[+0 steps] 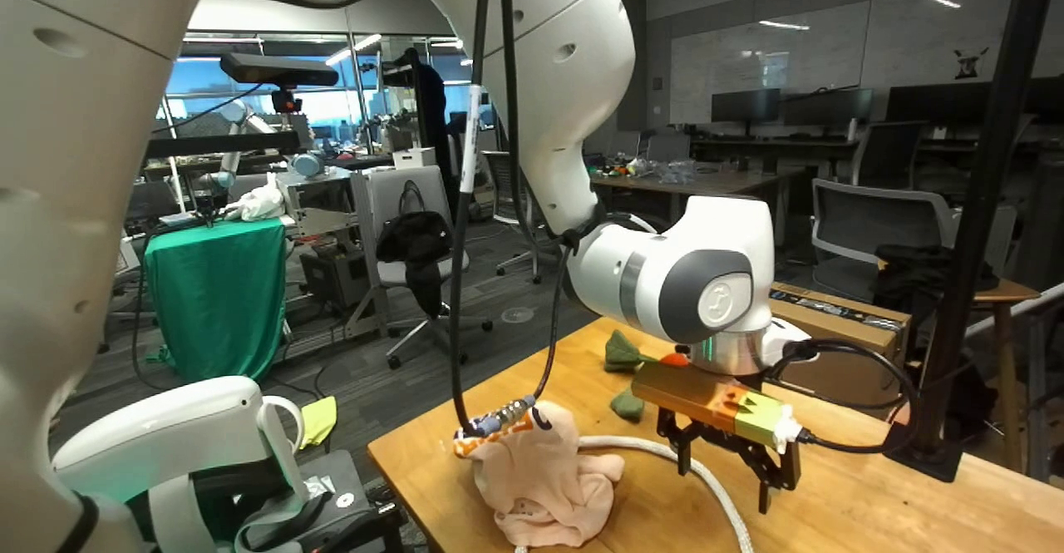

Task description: Separate the things on the heap

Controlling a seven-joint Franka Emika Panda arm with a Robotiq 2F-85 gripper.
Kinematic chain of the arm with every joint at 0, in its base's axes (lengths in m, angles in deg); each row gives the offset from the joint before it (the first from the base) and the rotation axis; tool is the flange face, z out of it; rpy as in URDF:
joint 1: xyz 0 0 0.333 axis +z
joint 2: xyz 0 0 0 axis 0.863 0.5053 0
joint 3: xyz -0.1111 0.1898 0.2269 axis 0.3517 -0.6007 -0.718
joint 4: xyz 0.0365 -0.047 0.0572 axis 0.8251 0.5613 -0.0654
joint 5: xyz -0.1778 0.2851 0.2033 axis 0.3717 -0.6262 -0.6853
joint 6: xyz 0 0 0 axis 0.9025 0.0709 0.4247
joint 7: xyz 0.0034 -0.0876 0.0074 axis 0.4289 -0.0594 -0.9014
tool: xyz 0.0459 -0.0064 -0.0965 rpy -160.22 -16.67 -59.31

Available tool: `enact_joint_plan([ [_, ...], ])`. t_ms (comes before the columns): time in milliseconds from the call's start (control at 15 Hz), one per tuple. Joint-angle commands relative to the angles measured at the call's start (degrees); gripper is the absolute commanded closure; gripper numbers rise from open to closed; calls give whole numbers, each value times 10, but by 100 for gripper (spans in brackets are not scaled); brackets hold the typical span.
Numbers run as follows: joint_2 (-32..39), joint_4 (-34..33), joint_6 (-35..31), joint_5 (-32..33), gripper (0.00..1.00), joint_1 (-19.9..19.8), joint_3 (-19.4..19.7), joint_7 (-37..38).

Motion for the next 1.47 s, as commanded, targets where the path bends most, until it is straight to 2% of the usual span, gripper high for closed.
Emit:
enact_joint_plan([
  [0, 10, -29, 6, 9, 0, -16, 4, 0],
  [200, 13, -42, 19, -1, 0, -34, -2, -16],
  [533, 11, -49, 89, -19, 0, -75, -29, -94],
  [800, 15, -52, 122, -14, 0, -83, -33, -125],
  [1400, 37, -42, 74, -18, 0, -78, -41, -114],
])
